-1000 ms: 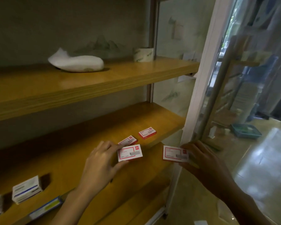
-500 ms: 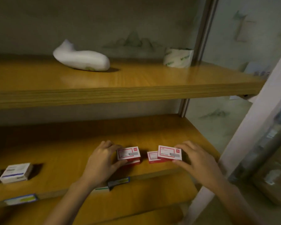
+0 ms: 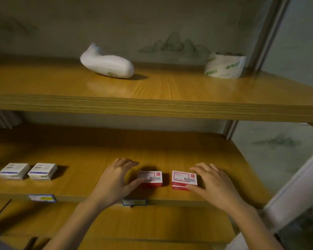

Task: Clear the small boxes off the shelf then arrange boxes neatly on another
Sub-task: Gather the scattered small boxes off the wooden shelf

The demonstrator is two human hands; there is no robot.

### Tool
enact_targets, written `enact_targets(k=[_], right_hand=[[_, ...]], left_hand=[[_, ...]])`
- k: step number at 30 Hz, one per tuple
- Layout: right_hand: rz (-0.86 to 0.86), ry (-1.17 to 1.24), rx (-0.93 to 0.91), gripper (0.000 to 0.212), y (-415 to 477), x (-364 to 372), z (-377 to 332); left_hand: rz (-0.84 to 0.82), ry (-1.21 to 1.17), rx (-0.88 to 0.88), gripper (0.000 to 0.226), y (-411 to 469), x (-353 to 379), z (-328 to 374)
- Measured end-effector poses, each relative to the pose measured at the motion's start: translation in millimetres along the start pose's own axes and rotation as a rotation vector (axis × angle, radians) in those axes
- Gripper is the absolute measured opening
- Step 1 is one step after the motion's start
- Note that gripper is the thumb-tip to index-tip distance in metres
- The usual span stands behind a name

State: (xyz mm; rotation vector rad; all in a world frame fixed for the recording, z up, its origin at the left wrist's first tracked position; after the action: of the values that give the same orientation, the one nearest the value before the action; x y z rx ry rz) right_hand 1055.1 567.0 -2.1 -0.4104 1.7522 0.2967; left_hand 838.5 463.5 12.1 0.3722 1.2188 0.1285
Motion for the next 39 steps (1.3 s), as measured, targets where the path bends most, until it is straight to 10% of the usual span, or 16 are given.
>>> enact_targets(k=[25, 39], right_hand=[[-0.028, 0.109, -0.933, 0.042, -86, 20, -291], [-0.092, 0.189, -1.14, 0.039, -187, 83, -512]], left_hand=[[0.142, 0.515, -0.688, 0.036, -244, -131, -22], [0.209, 0.54, -0.956, 0.042, -457, -223, -90]])
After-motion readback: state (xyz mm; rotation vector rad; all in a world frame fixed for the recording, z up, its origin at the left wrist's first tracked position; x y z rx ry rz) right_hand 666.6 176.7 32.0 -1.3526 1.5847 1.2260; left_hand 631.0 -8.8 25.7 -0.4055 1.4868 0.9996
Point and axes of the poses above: each hand's wrist, its own y-axis towards the middle knuckle, its own x-axis out of the palm, z = x × y, the point moved 7 cm from there along y, towards the middle knuckle, and after that the axes turned 14 degrees about x, right-handed, at the moved point
